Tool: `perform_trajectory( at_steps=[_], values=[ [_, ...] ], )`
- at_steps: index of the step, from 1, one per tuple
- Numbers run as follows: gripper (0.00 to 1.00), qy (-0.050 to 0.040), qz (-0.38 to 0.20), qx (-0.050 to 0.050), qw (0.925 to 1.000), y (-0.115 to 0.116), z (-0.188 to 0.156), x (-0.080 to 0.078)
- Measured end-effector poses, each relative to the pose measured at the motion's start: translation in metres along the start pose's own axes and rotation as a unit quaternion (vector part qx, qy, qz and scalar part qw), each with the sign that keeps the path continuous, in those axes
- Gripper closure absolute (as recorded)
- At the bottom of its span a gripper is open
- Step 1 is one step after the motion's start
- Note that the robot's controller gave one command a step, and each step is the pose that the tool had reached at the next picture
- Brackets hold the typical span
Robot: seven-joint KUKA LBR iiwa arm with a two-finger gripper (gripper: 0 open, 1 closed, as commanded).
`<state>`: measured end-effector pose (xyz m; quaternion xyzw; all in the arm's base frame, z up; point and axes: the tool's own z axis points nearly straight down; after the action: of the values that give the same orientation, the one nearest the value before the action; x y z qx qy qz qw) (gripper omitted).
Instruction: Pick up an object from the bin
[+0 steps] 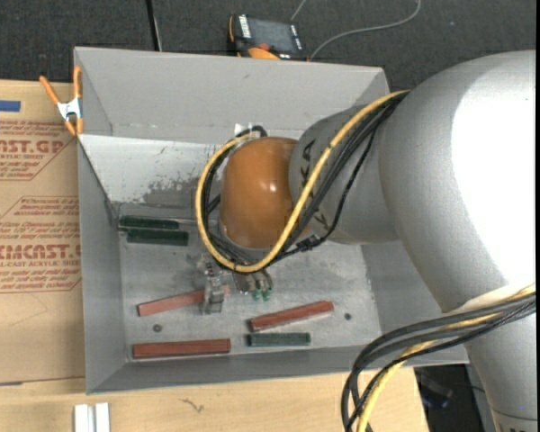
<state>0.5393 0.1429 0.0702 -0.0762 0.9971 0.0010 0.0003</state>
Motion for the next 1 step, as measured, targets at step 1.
perform_trajectory(
  at_steps=[1],
  values=[
    [1.0,-0.0003,0.072,0.0,0.9974,-0.0029,-0.0001,-0.0128]
  ],
)
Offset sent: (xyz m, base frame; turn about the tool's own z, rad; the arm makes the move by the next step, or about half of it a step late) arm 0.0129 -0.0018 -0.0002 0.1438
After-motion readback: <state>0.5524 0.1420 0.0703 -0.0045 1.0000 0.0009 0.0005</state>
